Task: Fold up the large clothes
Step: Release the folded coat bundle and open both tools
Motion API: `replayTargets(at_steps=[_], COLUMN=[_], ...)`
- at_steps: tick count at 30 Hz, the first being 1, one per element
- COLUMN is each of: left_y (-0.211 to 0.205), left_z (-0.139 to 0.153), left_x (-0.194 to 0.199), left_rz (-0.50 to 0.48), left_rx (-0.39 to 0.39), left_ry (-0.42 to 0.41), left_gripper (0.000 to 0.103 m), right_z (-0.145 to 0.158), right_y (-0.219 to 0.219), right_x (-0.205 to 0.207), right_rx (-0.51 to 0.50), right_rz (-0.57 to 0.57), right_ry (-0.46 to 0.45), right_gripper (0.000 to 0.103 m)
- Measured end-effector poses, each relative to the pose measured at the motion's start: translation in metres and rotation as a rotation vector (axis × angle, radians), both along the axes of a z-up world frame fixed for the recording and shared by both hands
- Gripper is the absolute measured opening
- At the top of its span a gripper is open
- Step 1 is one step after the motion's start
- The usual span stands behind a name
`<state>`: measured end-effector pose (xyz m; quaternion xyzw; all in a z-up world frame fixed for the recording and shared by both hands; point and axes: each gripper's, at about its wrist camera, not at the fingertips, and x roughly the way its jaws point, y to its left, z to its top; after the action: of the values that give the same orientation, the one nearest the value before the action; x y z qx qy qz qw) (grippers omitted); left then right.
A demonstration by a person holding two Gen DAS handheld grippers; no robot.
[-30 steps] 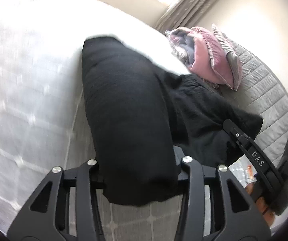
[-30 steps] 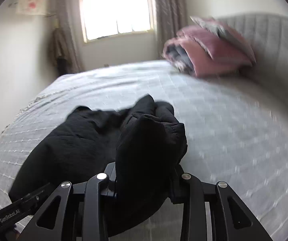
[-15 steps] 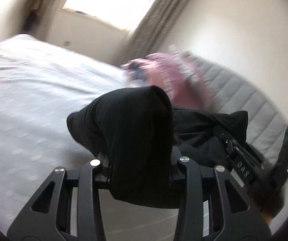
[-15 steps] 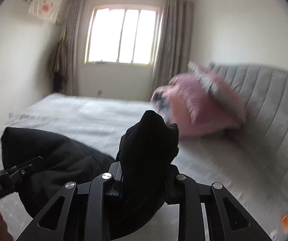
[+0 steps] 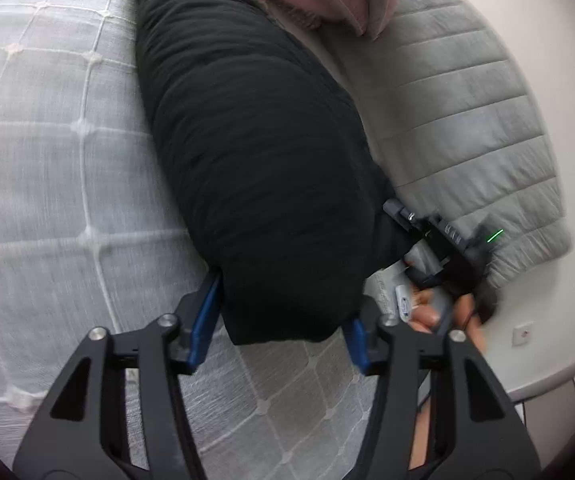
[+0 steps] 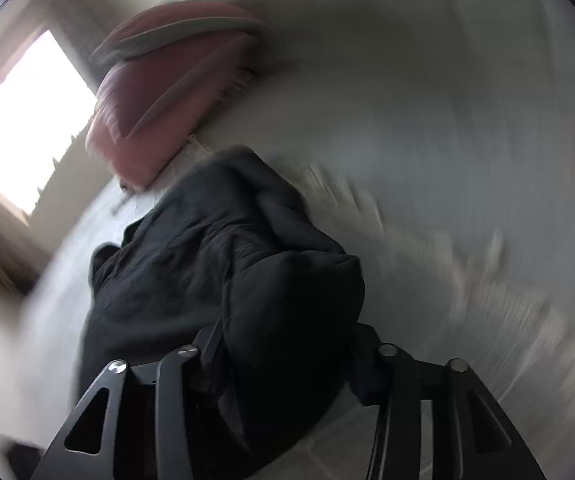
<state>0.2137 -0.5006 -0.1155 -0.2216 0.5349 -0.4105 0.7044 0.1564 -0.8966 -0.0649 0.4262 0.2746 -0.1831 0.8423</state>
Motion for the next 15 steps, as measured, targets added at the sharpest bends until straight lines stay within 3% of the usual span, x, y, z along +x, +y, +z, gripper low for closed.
replayTargets(at_steps=[1,2,5,7,9,12,15], left_y=[0.007,0.018,0.04,0.06,0.075,0.086,0.104], left_z=[0.003,0.009,0.023,0.033,0.043,0.064,0.093], left_x=[-0.007,-0.014,-0.014,-0.009,-0.015,-0.03,-0.059], left_rz=[0.003,0.007,0.022,0.056,0.101,0.138,0.149], left_rx=[0.001,0.007,0.051,0.074,0.096,0.175,0.225], left_ry=[-0.046,-0.096,-0.13,-0.133,-0.149,-0.216,-0.307], left_gripper=[0.06,0.061,0.062,0.062,0.062,0.063,0.078], right_z=[-0.014,-0.021,-0.01,0.004,0.02,0.053,0.079], right_y=[-0.012,-0.02,-0.025,-0.022,-0.004,0.045,0.112], right_x=[-0.021,-0.042,-0.069,-0.081,-0.084,-0.094,-0.101], right_rx=[0.083,0.087,-0.025,-0.018,-0.028,-0.157,-0.229], right_rz=[-0.021,-0.07,-0.183,-0.237,-0.206,-0.112,-0.027], right_ry=[-0.115,-0.178,-0.146,-0.101,-0.082,-0.061,-0.045], right_gripper=[0.07,0.073,0.077,0.077,0.077,0.077,0.077])
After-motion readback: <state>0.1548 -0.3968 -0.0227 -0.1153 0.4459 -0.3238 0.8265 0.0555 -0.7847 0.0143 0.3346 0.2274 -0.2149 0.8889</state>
